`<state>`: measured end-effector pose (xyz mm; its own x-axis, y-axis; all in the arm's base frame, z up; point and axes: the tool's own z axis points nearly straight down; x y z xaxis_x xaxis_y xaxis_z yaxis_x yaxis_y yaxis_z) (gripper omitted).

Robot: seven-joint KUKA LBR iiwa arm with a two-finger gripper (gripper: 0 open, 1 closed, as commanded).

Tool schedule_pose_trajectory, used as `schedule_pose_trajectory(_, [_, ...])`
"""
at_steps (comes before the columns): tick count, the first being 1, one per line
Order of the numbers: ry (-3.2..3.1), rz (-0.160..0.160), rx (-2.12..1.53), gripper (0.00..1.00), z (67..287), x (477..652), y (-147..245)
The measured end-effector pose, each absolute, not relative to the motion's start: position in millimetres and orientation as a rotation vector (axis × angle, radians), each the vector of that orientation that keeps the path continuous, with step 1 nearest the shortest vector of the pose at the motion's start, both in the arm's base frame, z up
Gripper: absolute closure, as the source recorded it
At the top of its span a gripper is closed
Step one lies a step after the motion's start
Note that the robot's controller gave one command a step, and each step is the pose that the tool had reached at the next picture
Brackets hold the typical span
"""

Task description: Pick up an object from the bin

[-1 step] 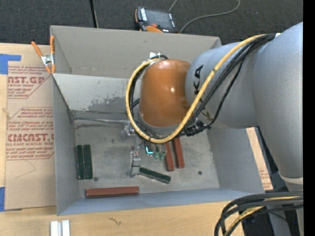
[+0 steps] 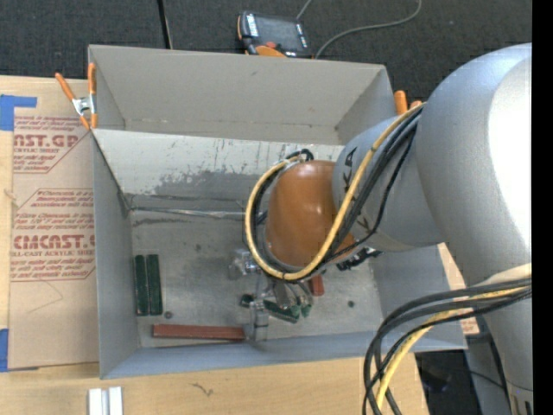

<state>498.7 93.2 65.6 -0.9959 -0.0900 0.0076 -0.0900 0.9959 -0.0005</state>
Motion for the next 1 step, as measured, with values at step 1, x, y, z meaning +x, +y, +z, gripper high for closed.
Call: schedule_pose_trajectory(1, [-3.131, 0.002, 0.25, 0.0, 69.5, 503.7, 43.0])
